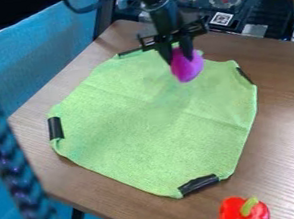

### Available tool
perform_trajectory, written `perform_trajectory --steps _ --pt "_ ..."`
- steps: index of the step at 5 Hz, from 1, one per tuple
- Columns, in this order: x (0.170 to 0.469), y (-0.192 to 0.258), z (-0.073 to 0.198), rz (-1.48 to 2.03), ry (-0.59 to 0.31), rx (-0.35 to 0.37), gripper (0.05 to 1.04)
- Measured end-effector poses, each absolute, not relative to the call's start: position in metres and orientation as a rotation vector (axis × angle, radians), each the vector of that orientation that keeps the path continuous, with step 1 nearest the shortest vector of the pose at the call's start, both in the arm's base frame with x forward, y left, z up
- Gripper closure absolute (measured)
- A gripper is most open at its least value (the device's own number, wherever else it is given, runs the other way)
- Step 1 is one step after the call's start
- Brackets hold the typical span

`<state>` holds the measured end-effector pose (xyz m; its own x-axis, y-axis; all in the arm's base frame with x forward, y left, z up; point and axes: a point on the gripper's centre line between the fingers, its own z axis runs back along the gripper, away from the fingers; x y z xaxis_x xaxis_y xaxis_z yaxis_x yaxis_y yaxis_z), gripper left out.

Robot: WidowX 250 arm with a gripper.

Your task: Move the purple figure from the top left of the clothe to the table

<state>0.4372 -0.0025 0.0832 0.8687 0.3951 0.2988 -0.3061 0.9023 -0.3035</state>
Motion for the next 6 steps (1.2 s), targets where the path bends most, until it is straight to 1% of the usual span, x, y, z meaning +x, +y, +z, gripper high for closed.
perform_trajectory --steps 1,2,3,4,5,6 --pt "0.441 -0.042 0.105 0.302 -0.383 -0.311 0.716" --pt "0.439 -0.083 0.111 0.237 -0.372 -0.364 0.716" --pt "0.441 -0.112 0.125 0.199 -0.385 -0.404 0.716" --pt "0.445 -0.147 0.124 0.150 -0.385 -0.427 0.716" --pt "0.451 -0.173 0.101 0.124 -0.348 -0.440 0.716" --pt "0.456 -0.184 0.086 0.083 -0.306 -0.478 0.670"
